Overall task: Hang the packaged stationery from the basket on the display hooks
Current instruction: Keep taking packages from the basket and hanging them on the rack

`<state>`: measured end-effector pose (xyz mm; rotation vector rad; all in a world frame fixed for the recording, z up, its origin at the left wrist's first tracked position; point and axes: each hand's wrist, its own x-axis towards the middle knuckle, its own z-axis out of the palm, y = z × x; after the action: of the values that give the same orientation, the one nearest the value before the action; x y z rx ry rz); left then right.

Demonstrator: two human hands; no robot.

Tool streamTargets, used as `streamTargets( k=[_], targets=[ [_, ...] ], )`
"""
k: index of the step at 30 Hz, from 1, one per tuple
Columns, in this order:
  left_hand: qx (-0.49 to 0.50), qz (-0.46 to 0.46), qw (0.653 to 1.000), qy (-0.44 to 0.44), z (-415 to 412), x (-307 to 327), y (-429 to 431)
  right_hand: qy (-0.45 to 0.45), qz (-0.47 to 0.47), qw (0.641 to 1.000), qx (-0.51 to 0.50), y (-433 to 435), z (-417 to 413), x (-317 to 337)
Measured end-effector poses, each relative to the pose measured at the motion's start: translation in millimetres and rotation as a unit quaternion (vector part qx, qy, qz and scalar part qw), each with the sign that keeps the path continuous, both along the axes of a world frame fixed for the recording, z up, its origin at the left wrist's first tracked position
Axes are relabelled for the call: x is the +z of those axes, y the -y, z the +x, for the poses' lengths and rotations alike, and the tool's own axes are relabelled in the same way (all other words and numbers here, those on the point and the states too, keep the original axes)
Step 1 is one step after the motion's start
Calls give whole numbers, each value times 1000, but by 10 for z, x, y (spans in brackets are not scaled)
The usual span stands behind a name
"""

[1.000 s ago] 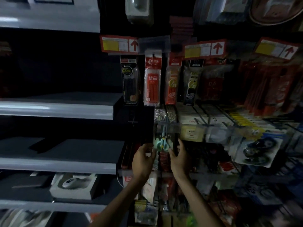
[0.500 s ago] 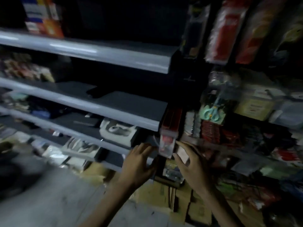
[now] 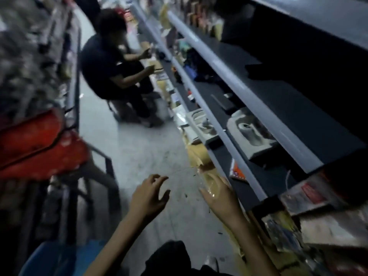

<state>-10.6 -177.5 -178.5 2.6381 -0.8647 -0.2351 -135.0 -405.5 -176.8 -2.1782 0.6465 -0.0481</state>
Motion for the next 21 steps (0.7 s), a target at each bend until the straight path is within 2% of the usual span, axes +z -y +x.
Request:
streamTargets(
  k=[2, 9, 12, 16, 21],
  targets=[
    [59, 4, 998, -4, -82, -8, -204, -2, 17, 999, 50, -101, 248, -56],
    [220, 9, 973, -64, -100, -186, -855, -45, -19, 975, 215, -581, 1022, -137],
    [282, -1, 956, -83, 84, -340, -1104, -23, -28, 966, 258, -862, 1429, -274],
    [331, -20, 939, -97, 534, -535, -1479, -5, -46, 949, 311, -1393, 2130, -436],
    [361, -9, 923, -135, 1186, -769, -2104, -35, -69, 926, 369, -2070, 3007, -599]
  ],
)
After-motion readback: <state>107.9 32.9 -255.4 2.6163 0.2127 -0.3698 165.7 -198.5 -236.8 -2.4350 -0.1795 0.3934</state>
